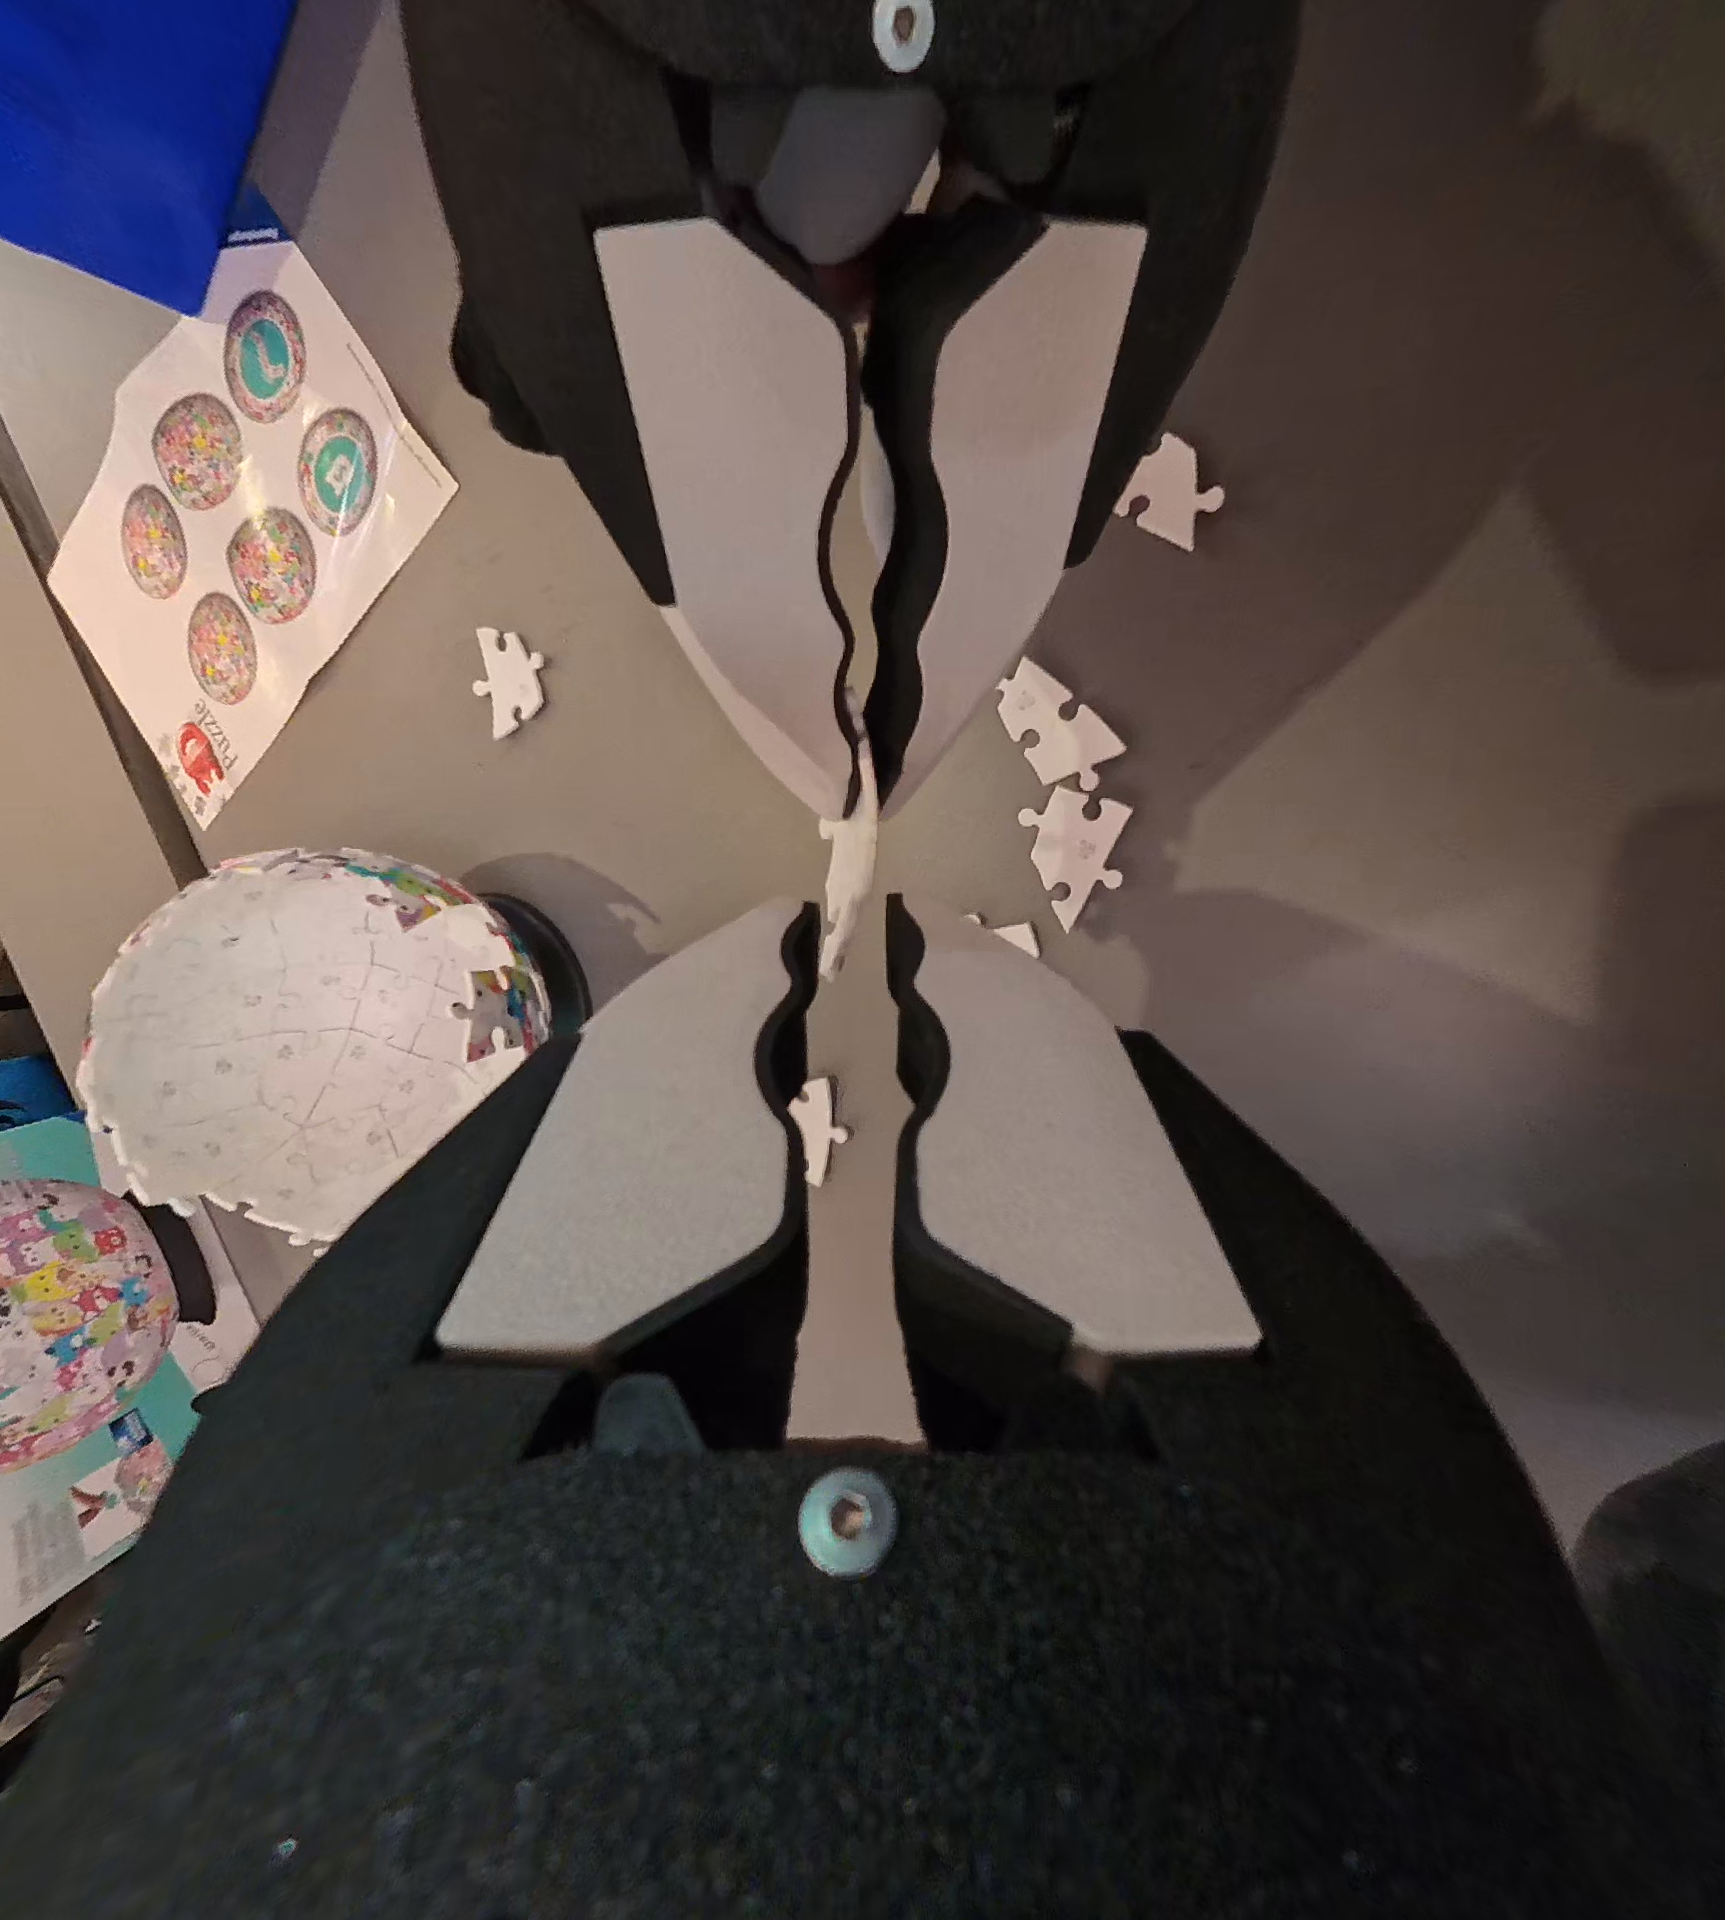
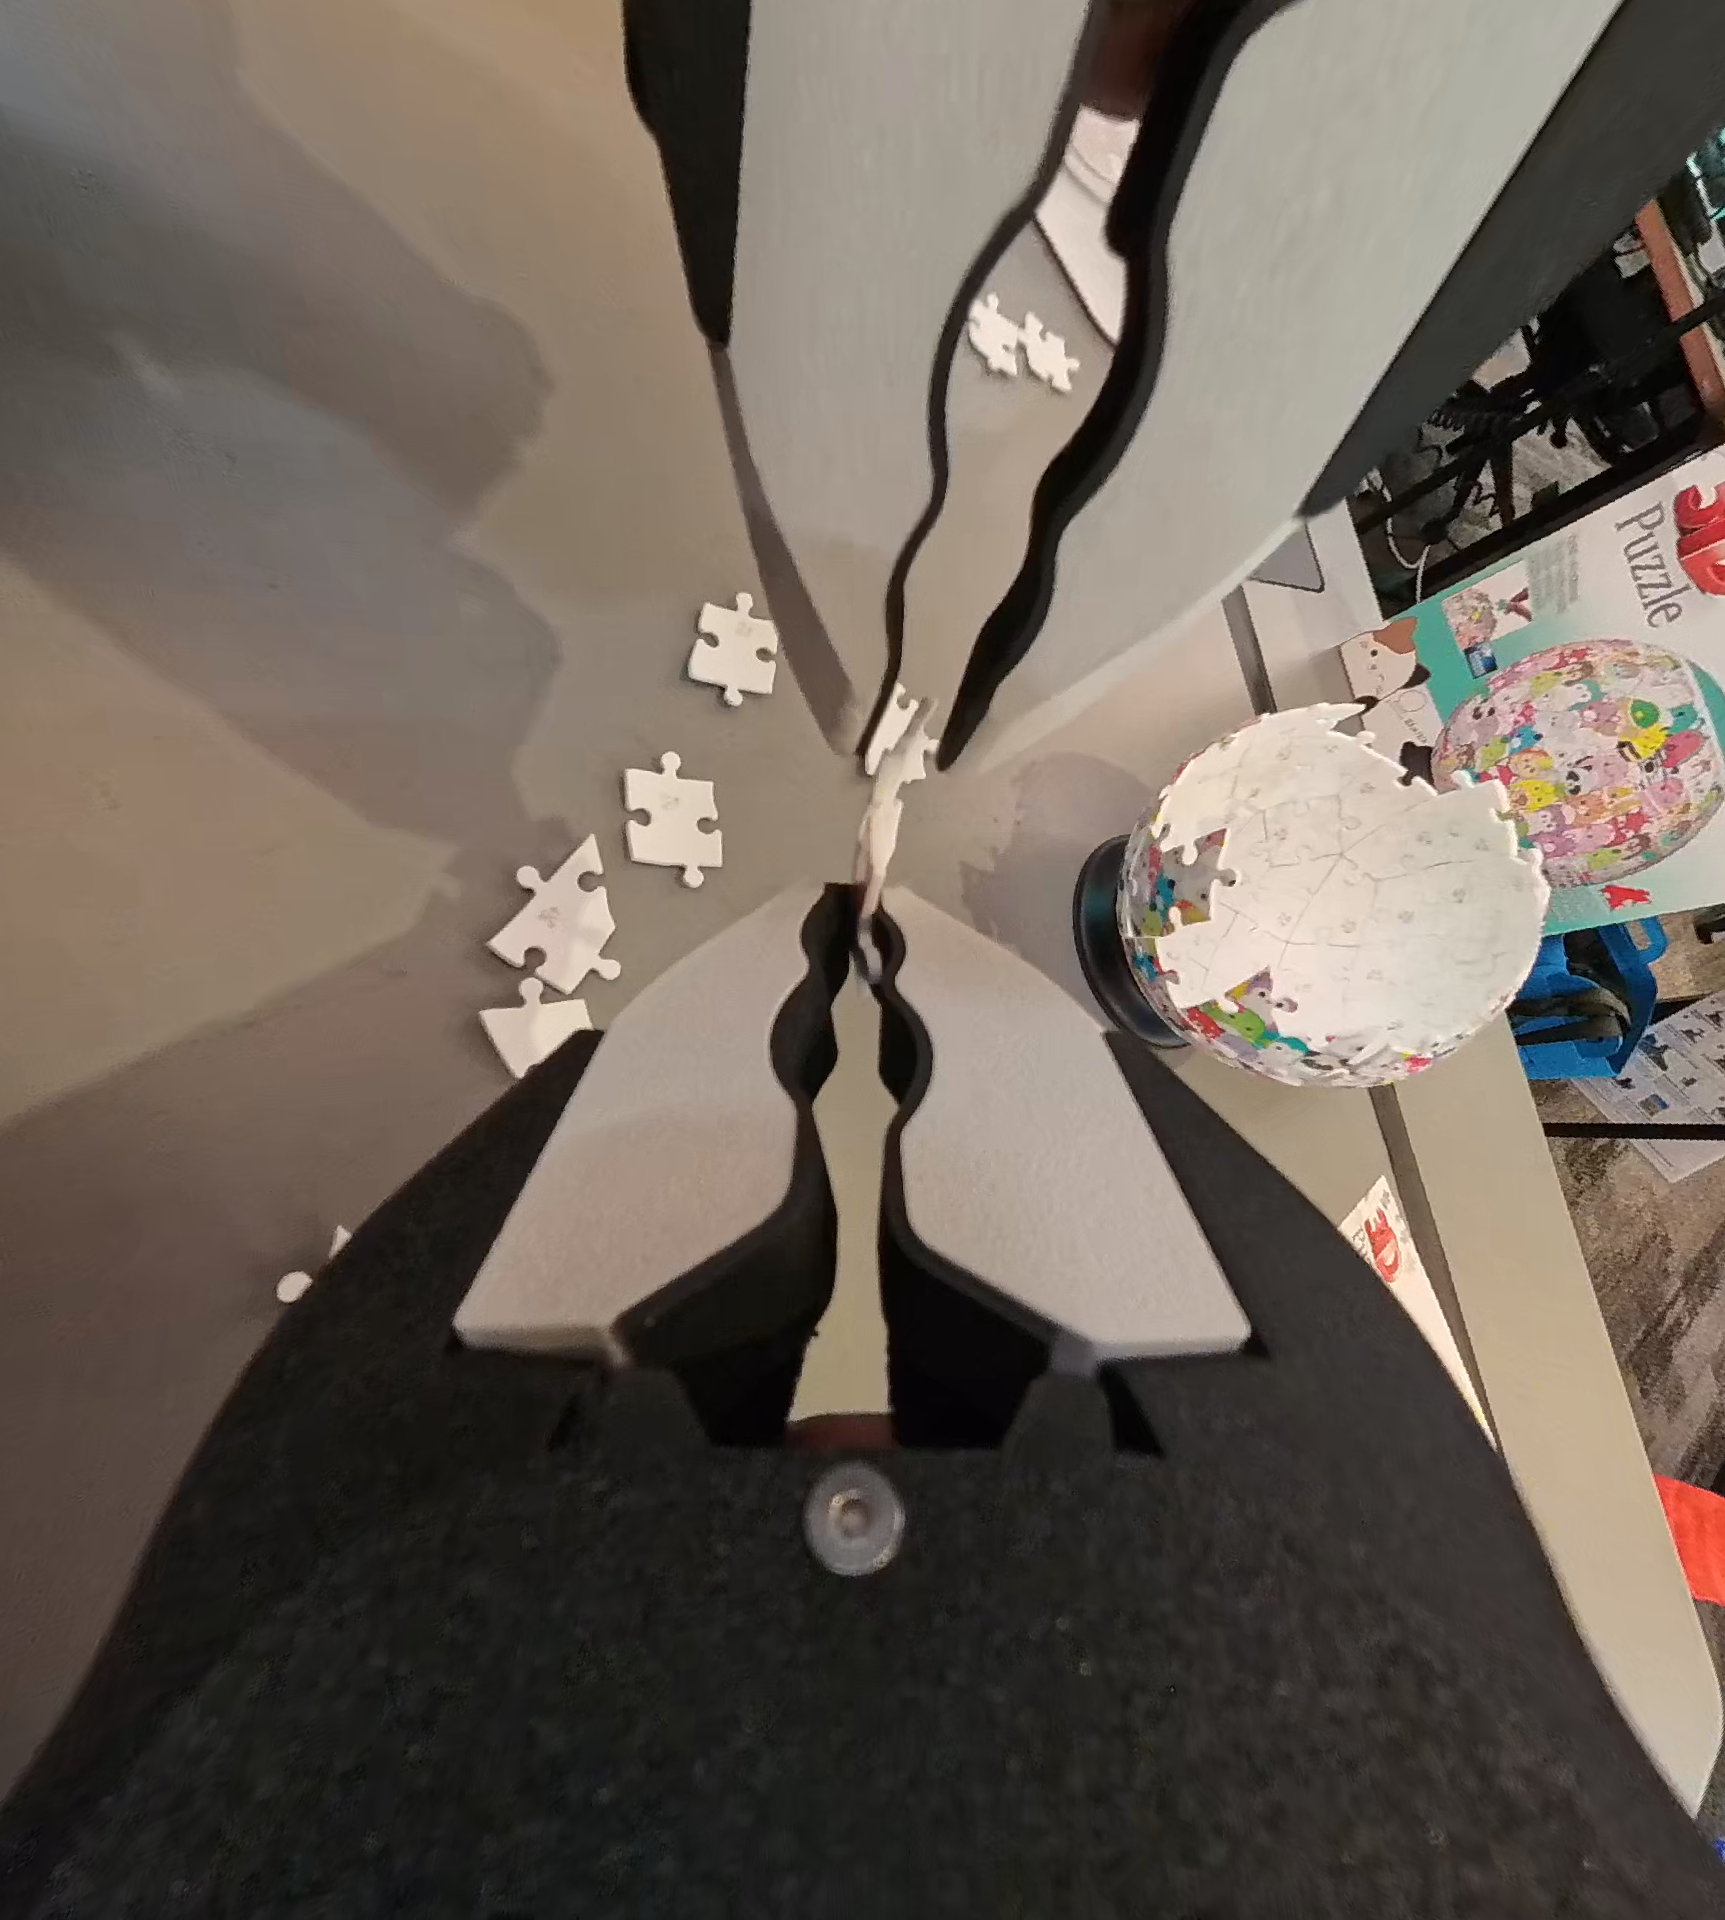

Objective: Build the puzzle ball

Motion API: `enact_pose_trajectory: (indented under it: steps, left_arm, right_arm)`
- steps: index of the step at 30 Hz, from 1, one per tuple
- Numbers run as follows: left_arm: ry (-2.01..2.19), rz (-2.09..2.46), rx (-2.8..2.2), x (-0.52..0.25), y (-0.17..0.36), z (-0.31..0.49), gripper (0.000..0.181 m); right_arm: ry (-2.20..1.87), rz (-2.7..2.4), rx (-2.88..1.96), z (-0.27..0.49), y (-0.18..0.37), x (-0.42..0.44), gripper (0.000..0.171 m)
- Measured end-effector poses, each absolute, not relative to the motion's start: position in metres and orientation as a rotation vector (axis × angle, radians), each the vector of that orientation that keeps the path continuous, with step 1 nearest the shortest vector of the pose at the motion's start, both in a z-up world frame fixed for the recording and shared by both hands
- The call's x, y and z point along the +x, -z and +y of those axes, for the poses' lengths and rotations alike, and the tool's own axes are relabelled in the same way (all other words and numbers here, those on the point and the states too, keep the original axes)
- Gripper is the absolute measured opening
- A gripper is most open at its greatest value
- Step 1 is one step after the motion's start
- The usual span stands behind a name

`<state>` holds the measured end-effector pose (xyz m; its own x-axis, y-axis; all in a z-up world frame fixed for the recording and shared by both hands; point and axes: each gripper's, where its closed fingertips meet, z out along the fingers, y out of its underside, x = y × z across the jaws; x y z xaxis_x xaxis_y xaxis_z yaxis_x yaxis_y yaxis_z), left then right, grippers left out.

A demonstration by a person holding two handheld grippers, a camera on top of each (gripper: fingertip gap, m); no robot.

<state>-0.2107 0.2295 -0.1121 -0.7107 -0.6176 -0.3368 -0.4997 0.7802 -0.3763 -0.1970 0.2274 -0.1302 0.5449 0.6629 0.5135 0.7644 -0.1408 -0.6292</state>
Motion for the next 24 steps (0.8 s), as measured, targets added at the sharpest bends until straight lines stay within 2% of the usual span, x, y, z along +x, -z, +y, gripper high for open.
enact_pose_trajectory:
  steps: [5,21,24]
  left_arm:
    - [0.369,2.535,-0.840,-0.2107,0.1136,0.2272,0.005]
    - [0.357,2.546,-0.787,-0.2113,0.1144,0.2269,0.002]
    - [0.342,2.553,-0.781,-0.2123,0.1149,0.2292,0.002]
  right_arm:
    - [0.134,-1.169,-1.859,0.2272,0.1300,-0.1977,0.002]
    - [0.119,-1.152,-1.852,0.2282,0.1295,-0.1966,0.003]
    - [0.087,-1.117,-1.844,0.2271,0.1258,-0.1951,0.014]
